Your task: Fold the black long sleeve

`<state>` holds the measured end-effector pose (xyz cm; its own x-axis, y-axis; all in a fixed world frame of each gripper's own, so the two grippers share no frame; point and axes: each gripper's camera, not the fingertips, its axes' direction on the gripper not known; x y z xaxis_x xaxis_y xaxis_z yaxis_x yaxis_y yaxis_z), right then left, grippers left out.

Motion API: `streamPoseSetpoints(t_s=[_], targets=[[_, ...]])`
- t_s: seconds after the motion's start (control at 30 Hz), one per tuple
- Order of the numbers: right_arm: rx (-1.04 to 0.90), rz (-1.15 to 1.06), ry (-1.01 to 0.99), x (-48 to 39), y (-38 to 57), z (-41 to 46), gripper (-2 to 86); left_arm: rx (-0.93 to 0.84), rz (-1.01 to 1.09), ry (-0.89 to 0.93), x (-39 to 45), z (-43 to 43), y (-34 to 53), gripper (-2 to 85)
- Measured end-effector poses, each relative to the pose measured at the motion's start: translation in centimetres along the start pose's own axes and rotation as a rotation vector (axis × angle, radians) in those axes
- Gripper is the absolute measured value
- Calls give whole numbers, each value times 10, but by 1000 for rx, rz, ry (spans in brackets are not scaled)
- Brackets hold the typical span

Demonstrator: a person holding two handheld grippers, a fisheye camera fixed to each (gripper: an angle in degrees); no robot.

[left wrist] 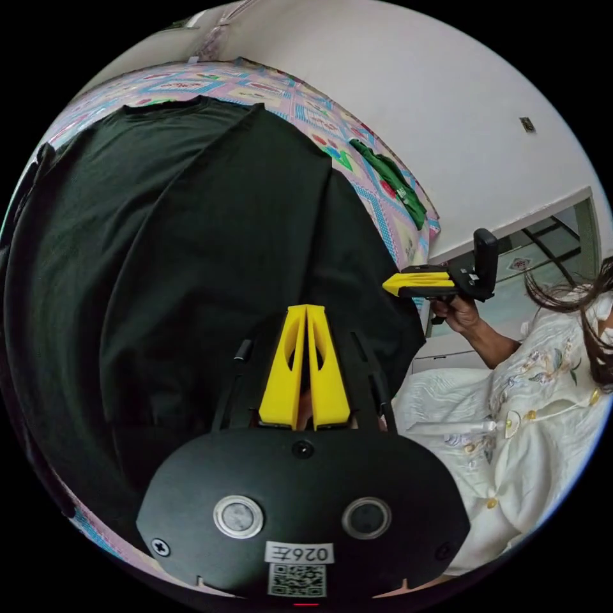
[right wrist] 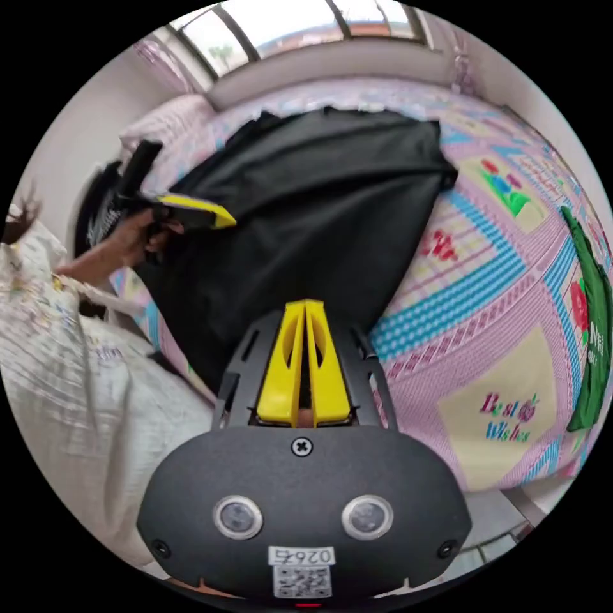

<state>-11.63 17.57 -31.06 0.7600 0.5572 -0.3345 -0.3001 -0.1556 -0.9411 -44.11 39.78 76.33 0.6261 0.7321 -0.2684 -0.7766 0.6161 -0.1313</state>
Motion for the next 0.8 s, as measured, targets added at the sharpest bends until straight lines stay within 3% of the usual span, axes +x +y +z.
streamPoseSetpoints(t_s=[0.13, 0.27, 0.37, 0.47, 0.53, 0.6, 0.63, 0.7, 0.77, 0.8], targets=[[-51, 60, 44, -3, 39, -3, -9, 35, -26, -49, 15, -24, 40, -10], [79, 67, 69, -5, 50, -29, -8, 255, -52, -205, 29, -106, 77, -10], [321, 4, 90, -18, 43, -78, -5, 521, -90, -266, 43, -187, 112, -10], [689, -7, 55, -26, 49, -145, 12, 833, -36, -368, 82, -269, 163, -10], [985, 9, -119, -18, 61, -180, 60, 1017, 50, -496, 114, -306, 198, -10], [1104, -33, -315, -9, 58, -187, 47, 1312, 183, -575, 146, -337, 251, -10], [1117, -140, -426, -10, 49, -185, 22, 1374, 215, -536, 148, -343, 264, -10], [1009, -254, -543, -20, 20, -174, 0, 1447, 324, -253, 130, -364, 295, -9], [901, -353, -587, -45, -14, -155, -6, 1354, 275, -184, 104, -372, 301, -7], [841, -396, -572, -67, -37, -137, -7, 1290, 134, -258, 87, -371, 303, -4]])
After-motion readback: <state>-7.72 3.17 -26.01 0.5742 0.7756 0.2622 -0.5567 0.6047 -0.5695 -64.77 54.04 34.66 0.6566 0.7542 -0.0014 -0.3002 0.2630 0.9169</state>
